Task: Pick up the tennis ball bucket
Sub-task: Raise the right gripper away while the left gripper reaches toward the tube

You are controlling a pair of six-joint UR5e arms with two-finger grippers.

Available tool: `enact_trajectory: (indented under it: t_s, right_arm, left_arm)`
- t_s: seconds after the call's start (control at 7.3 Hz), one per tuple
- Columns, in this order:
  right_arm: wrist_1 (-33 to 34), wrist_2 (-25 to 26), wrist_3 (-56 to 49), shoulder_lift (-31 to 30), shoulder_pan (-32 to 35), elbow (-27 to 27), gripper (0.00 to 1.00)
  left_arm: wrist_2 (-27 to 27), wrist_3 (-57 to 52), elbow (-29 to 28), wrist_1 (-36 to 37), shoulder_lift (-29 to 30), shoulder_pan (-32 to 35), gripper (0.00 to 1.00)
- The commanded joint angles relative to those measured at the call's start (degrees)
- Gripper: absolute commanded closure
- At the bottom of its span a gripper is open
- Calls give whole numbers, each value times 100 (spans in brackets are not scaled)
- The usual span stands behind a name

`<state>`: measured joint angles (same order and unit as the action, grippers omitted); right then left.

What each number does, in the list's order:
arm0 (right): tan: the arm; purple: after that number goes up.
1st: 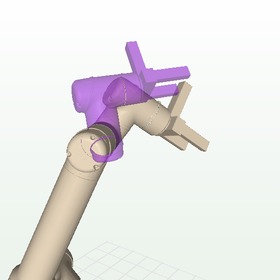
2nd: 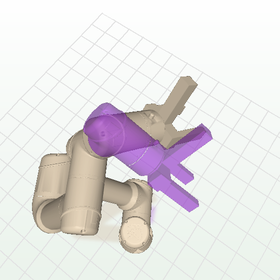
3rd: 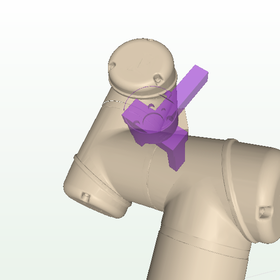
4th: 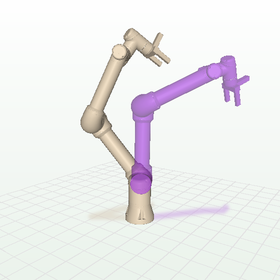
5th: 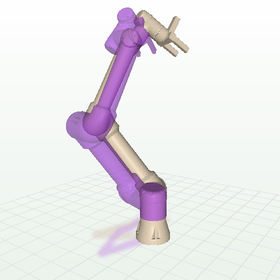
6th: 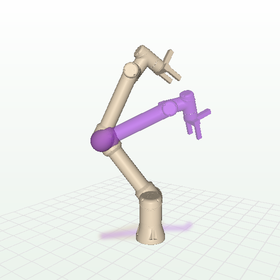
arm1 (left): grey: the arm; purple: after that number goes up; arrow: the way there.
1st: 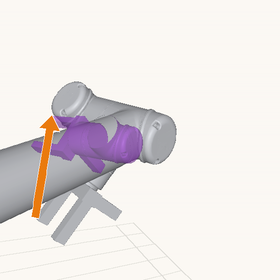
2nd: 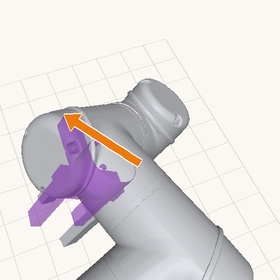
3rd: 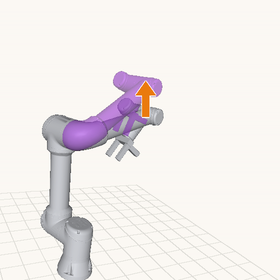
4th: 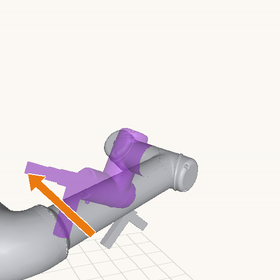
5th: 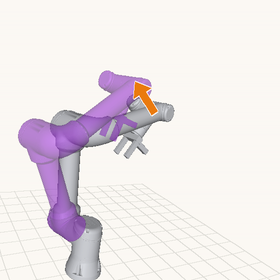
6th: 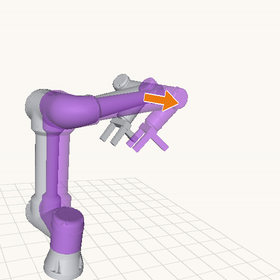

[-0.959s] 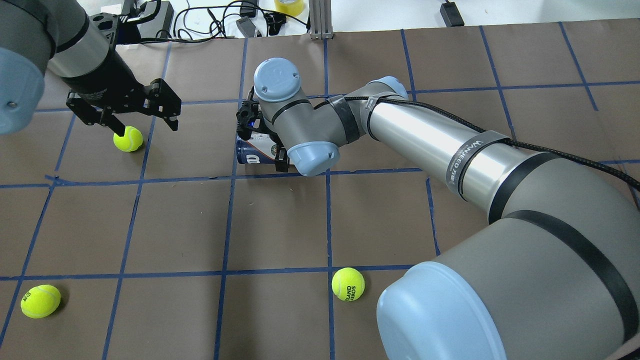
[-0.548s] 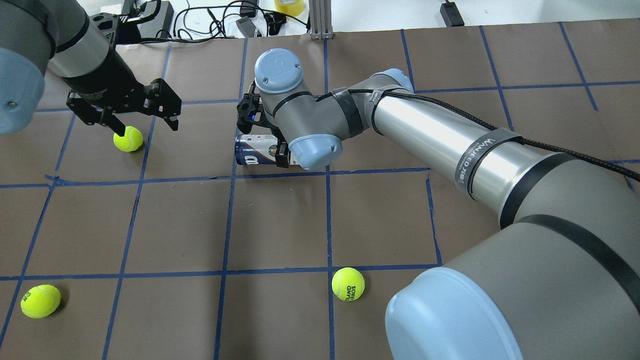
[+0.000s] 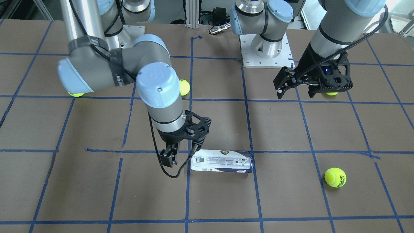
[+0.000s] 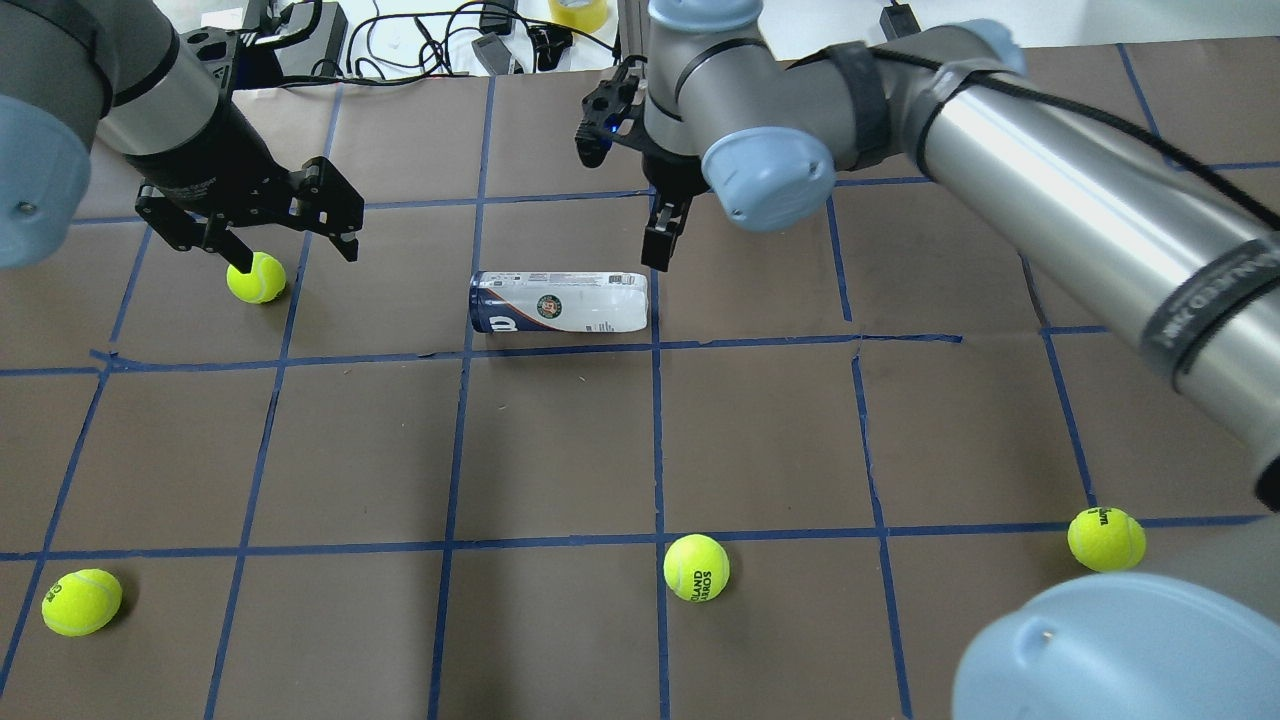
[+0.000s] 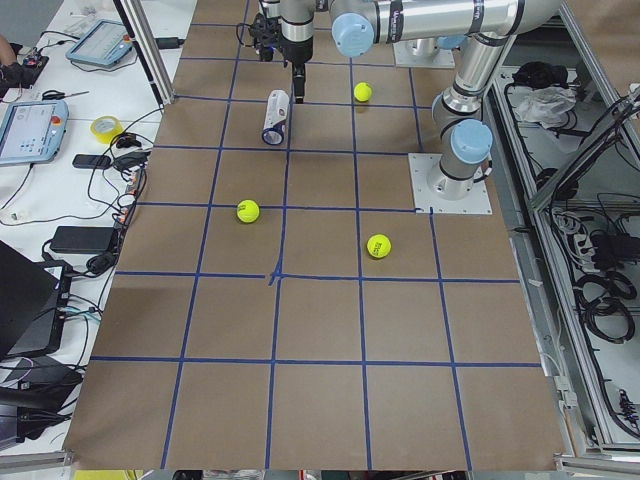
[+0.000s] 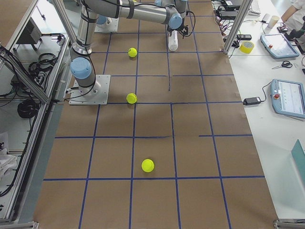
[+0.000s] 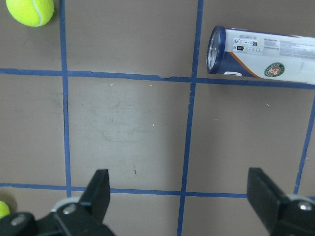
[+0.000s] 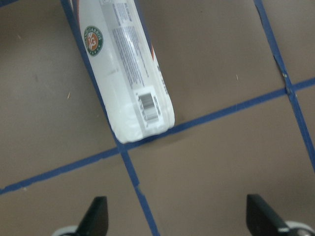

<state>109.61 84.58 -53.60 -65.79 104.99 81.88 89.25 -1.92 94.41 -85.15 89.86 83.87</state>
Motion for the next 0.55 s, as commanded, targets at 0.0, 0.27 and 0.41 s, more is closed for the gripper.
enact_trajectory:
  t_s: [0.0,0.27,0.41]
  right_arm:
    - [-1323,-47,-19,-958,-835,12,0]
    - [-2083,119,130,-1862,-1340,21,0]
    - [-2102,538,435,-1954,-1349,12,0]
  left_arm:
    - [-66,16,-2,121,119,-11,0]
    - [-615,-166,164,664,399,-55,0]
    - [-915,-281,322,1154,609,-64,0]
